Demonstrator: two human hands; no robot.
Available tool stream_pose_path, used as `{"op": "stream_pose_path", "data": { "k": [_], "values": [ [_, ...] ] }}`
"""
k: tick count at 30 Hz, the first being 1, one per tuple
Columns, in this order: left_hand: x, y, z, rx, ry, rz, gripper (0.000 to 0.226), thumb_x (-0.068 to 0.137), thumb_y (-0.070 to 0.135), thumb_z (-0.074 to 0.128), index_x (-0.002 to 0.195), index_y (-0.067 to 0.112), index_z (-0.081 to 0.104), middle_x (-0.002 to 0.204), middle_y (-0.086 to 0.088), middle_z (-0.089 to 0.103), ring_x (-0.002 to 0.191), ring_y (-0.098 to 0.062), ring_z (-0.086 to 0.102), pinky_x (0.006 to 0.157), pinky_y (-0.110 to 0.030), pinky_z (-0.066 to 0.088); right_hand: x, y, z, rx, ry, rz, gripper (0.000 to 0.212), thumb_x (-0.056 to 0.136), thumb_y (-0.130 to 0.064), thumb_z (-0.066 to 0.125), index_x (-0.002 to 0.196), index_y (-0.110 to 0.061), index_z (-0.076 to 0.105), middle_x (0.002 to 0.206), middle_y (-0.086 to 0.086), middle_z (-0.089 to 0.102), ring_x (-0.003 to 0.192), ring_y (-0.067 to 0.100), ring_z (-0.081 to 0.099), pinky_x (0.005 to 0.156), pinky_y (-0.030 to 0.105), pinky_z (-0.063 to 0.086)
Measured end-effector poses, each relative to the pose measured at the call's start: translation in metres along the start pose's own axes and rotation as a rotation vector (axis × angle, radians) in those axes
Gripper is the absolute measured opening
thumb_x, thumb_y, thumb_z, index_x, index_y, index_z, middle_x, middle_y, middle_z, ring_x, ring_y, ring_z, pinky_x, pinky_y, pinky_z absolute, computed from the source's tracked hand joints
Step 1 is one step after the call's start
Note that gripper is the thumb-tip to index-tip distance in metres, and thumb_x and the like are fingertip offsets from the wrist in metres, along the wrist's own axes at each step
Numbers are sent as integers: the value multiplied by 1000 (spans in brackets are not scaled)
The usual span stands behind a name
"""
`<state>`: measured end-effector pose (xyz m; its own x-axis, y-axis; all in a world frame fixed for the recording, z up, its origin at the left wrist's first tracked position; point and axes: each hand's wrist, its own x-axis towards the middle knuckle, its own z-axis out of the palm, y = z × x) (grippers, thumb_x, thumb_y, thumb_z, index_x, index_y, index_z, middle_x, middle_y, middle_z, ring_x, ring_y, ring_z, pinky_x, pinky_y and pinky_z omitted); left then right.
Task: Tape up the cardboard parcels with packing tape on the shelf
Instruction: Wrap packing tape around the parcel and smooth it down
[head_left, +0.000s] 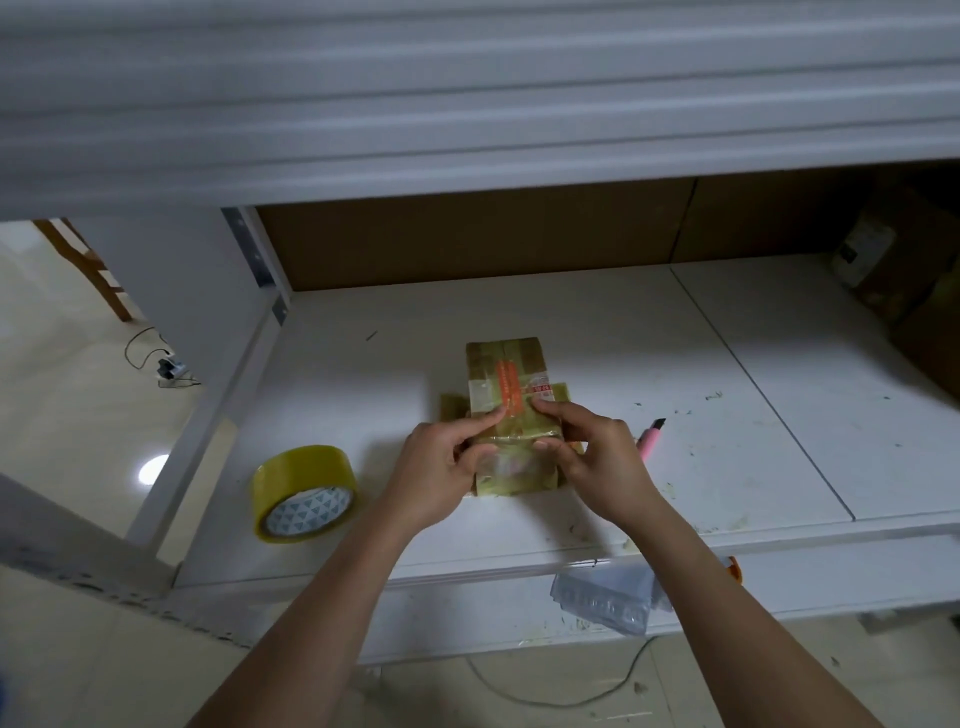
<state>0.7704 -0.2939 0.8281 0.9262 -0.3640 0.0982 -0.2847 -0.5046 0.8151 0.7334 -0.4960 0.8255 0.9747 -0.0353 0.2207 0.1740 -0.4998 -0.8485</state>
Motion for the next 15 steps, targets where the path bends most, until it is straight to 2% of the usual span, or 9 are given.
{"op": "stream_pose_path", "data": {
  "k": [1,3,5,7,9,10,12,14,15],
  "values": [
    [0,1,-4,3,-34,-12,49,94,18,63,127,54,54,105,-5,74,75,-24,67,78,-39,59,0,-2,-4,41,-38,28,46,88,-11,70,127,-33,60,103,-9,71,94,3,67,90,29,54],
    [2,3,-17,34,-157,-68,58,96,9,57,131,55,51,113,0,70,75,-10,61,76,-23,54,1,-7,-20,110,-174,114,52,91,-7,65,129,-42,56,116,-12,68,103,1,63,93,25,53],
    [3,4,-30,50,-308,-139,76,95,-4,50,130,64,45,115,4,65,86,-7,55,78,-23,46,5,-10,-39,130,-380,214,68,93,8,52,134,-45,52,134,-13,58,109,0,59,73,18,57],
    [6,7,-39,36,-391,-191,83,94,-11,47,128,65,46,130,13,59,111,-6,56,96,-28,48,11,-8,-49,152,-500,277,82,89,21,39,134,-46,53,140,-19,52,116,0,55,57,34,60],
    [10,14,-43,-3,-405,-200,72,97,-6,49,126,59,52,133,15,58,123,-6,54,105,-29,45,17,-7,-52,155,-496,256,81,89,23,40,130,-45,58,134,-18,58,120,5,57,65,53,60],
    [11,17,-43,-38,-402,-196,66,97,-4,52,125,56,55,130,14,60,122,-6,56,105,-28,46,18,-5,-50,156,-473,232,78,89,22,45,129,-43,60,129,-16,63,119,8,59,75,54,59],
    [12,20,-42,-91,-383,-177,61,93,0,60,122,53,57,125,13,64,116,-4,60,104,-29,48,18,-7,-47,193,-433,199,71,86,20,54,127,-37,61,122,-12,68,116,12,62,87,37,58],
    [12,17,-39,-96,-330,-153,59,89,4,68,122,51,60,127,12,65,114,-2,61,103,-33,49,14,-8,-42,240,-388,172,66,81,17,64,129,-30,60,121,-10,68,113,11,64,81,19,56],
    [12,15,-38,-91,-301,-140,58,87,6,71,122,50,61,129,12,64,114,-2,61,103,-34,49,12,-7,-40,243,-355,160,66,79,15,68,130,-26,60,121,-8,68,110,10,65,82,17,56]
  ]
}}
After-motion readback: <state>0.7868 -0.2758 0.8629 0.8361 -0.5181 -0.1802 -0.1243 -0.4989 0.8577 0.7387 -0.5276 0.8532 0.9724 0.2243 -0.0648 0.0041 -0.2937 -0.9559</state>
